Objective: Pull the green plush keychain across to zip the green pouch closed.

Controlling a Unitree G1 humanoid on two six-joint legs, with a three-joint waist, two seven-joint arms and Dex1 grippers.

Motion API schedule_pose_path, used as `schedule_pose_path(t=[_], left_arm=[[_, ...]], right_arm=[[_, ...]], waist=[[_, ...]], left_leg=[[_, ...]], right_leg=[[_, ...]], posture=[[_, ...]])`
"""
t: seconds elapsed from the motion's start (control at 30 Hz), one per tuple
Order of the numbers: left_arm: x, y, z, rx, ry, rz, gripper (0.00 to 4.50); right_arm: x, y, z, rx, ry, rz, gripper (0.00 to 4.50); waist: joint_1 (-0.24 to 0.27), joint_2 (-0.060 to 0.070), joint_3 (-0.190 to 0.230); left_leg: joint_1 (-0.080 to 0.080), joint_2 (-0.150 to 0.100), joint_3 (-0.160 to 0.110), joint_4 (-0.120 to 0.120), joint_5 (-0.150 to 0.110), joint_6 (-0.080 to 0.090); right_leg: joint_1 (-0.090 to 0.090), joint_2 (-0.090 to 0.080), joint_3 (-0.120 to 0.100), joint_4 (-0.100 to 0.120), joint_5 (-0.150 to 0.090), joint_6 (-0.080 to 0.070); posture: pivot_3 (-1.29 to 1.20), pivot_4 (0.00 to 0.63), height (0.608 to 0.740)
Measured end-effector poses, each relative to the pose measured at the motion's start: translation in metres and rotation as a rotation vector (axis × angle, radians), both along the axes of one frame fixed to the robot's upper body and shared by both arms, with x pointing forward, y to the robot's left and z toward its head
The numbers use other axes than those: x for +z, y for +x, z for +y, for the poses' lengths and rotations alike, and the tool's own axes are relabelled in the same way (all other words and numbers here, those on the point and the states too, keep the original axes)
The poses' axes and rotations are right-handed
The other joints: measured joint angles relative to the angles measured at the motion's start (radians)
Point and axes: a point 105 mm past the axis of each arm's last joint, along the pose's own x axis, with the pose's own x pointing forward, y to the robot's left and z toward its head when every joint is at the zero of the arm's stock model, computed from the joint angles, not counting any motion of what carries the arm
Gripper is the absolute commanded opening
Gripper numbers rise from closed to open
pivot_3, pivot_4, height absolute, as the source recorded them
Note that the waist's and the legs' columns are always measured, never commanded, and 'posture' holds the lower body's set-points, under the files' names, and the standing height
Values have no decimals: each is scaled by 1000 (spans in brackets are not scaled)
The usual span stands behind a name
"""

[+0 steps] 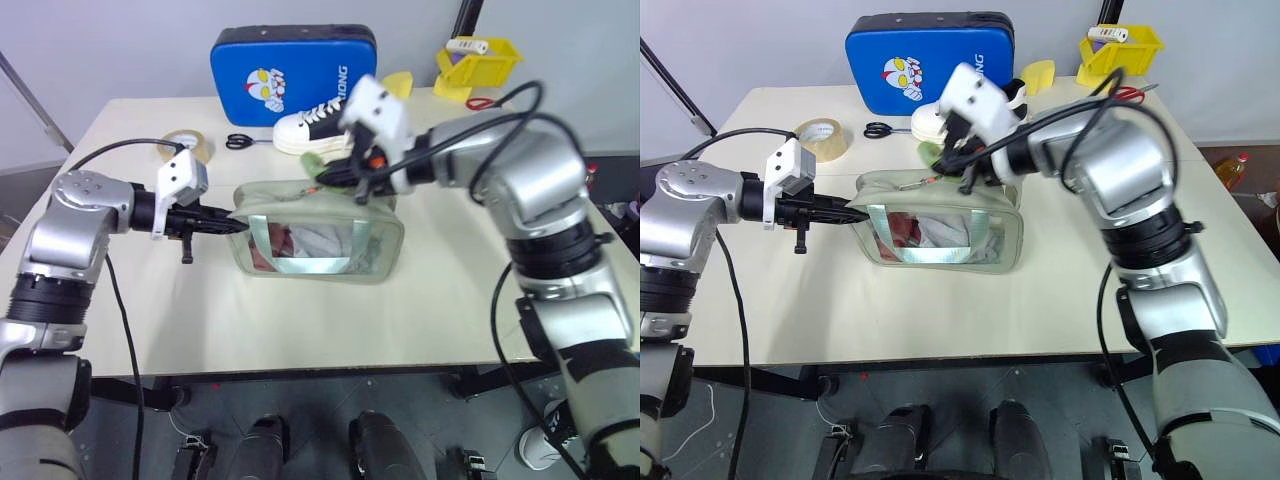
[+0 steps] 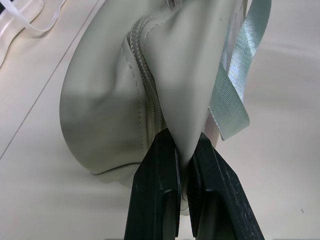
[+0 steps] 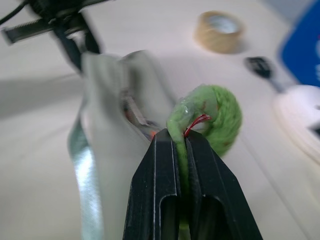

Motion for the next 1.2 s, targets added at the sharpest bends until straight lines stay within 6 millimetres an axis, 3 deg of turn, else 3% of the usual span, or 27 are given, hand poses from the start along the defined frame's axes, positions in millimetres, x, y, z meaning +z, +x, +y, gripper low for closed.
schedule_pose_path(t=[0.13, 0.37, 0.43, 0.7, 0.97, 1.13, 1.2], left_arm=[[-3, -2, 9, 36, -19, 11, 0], [-4, -4, 12, 58, -42, 13, 0], [-4, -4, 12, 61, -51, 18, 0], [-3, -4, 10, 72, -64, 27, 0], [-6, -11, 8, 83, -87, 37, 0], [-6, -10, 10, 101, -96, 34, 0], [-5, -10, 11, 107, -97, 34, 0]], right_arm=[[-1, -5, -60, -166, 8, 9, 68], [-42, -15, -132, -414, -68, 68, 68], [-59, -16, -141, -449, -94, 95, 68], [-96, -11, -141, -484, -195, 67, 68], [-144, -27, -123, -400, -340, 117, 68], [-143, -22, -101, -377, -246, 135, 68], [-133, -19, -88, -355, -168, 144, 797]], waist=[[1, 0, 0], [-4, 0, 0], [-8, 0, 0], [-7, 0, 0], [-7, 0, 0], [-9, 0, 0], [-8, 0, 0]], left_leg=[[0, 0, 2, -1, 0, 0], [1, 1, 4, -1, 0, 1], [1, 1, 6, 0, 0, 1], [1, 1, 6, -1, 0, 1], [2, 1, 5, 0, 0, 1], [3, 2, 5, -1, 0, 1], [3, 1, 4, -1, 0, 1]], right_leg=[[0, 0, 0, -1, 0, 0], [0, 1, 1, 0, 0, 0], [0, 1, 1, 0, 0, 0], [1, 1, 2, 0, 0, 0], [2, 1, 2, 0, 0, 0], [2, 1, 2, 0, 0, 0], [2, 1, 2, 0, 0, 0]], posture=[[0, 150, 740], [0, 150, 740], [0, 150, 740], [0, 150, 740], [0, 150, 740], [0, 150, 740], [0, 150, 740]])
